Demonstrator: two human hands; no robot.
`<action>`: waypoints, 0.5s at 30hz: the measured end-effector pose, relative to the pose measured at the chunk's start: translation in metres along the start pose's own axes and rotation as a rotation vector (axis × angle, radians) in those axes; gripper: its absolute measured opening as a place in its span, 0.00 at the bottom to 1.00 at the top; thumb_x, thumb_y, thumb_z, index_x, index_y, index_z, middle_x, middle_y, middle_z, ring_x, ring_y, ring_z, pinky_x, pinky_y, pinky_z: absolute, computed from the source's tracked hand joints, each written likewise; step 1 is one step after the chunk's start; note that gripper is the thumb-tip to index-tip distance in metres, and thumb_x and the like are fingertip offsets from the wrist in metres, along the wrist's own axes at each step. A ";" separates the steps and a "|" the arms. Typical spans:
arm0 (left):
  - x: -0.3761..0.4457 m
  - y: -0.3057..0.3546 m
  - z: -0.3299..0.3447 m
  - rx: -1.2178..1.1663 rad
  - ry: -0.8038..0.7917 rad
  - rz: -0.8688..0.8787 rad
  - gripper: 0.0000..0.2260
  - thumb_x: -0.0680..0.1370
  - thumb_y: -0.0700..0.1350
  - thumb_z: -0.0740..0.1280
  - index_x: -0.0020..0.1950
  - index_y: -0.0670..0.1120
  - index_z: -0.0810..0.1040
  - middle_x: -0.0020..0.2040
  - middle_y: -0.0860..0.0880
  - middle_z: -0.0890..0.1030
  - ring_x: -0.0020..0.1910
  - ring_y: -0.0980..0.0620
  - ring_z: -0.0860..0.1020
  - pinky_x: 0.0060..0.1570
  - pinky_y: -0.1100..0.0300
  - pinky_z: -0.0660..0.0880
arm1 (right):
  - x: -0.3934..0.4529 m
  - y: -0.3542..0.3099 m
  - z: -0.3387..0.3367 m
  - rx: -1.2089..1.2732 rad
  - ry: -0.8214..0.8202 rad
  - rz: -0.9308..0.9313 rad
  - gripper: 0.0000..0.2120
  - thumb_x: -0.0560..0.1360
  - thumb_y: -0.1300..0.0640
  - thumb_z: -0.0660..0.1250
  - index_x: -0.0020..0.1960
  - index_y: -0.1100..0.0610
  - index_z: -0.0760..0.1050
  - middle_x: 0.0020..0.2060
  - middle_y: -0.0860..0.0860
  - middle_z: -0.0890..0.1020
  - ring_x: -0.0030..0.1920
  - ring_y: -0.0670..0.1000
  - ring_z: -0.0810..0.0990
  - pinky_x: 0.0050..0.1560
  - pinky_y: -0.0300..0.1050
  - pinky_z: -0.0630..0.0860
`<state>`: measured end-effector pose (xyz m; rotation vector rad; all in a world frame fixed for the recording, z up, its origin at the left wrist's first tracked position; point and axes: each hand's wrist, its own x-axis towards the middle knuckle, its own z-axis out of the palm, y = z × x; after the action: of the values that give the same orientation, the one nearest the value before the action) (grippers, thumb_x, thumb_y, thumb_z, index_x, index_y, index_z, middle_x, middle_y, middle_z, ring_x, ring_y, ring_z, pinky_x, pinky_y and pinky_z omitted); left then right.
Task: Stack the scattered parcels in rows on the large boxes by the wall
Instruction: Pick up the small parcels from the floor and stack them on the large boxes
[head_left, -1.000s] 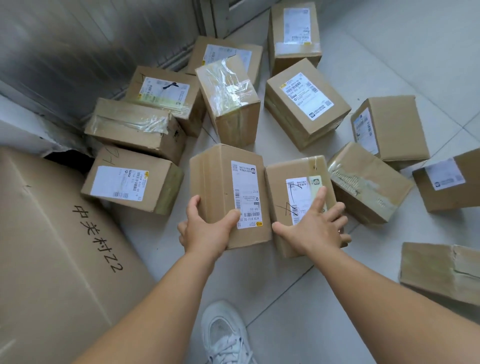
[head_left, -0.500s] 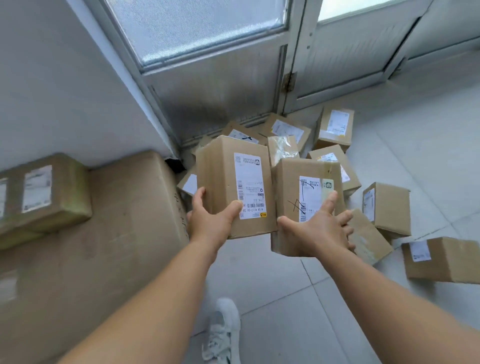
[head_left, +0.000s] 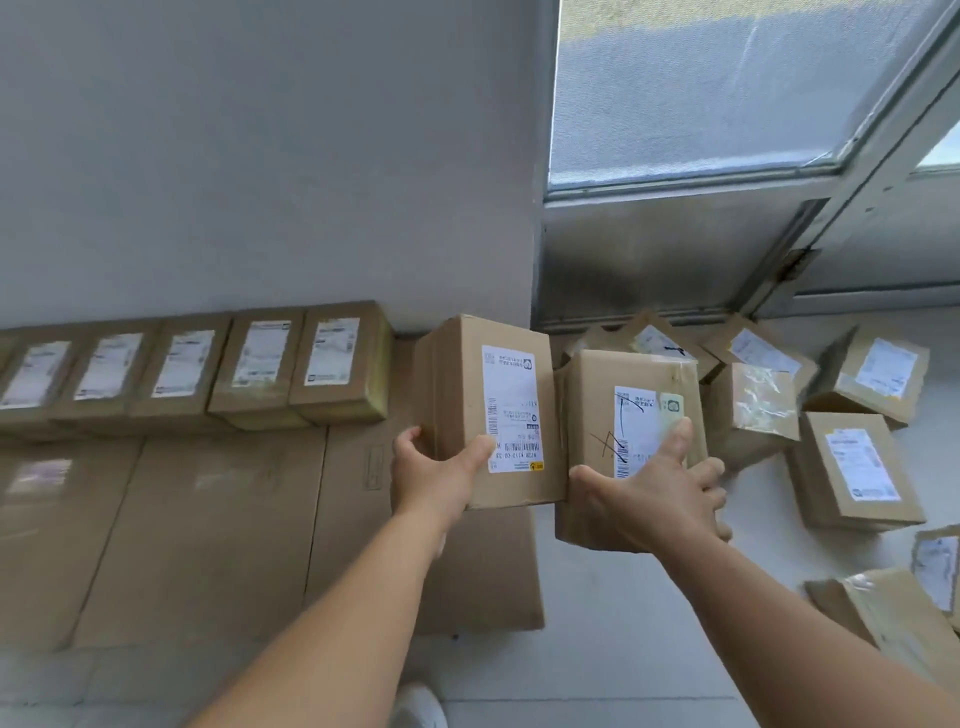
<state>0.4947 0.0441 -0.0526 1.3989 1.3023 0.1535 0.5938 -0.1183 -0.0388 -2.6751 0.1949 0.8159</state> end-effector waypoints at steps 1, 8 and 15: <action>0.011 -0.001 -0.010 -0.010 -0.009 -0.015 0.40 0.65 0.55 0.76 0.72 0.52 0.61 0.64 0.53 0.72 0.58 0.51 0.75 0.53 0.56 0.73 | 0.000 -0.013 0.007 -0.009 -0.001 0.001 0.60 0.59 0.30 0.68 0.75 0.48 0.33 0.72 0.62 0.52 0.69 0.64 0.58 0.63 0.65 0.63; 0.088 -0.003 -0.061 -0.023 -0.121 -0.091 0.34 0.71 0.51 0.74 0.72 0.50 0.62 0.57 0.54 0.73 0.52 0.54 0.74 0.35 0.64 0.67 | 0.016 -0.091 0.049 -0.036 -0.029 0.049 0.60 0.59 0.31 0.68 0.75 0.48 0.33 0.73 0.62 0.50 0.71 0.64 0.56 0.64 0.67 0.61; 0.148 -0.010 -0.059 -0.050 -0.217 -0.195 0.32 0.71 0.54 0.73 0.71 0.51 0.64 0.60 0.54 0.76 0.56 0.50 0.76 0.49 0.55 0.69 | 0.052 -0.131 0.073 -0.092 -0.040 0.039 0.60 0.62 0.32 0.70 0.76 0.49 0.34 0.73 0.63 0.51 0.70 0.64 0.57 0.65 0.66 0.60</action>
<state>0.5015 0.1874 -0.1238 1.2028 1.2366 -0.0945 0.6289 0.0277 -0.0885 -2.7462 0.2051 0.9102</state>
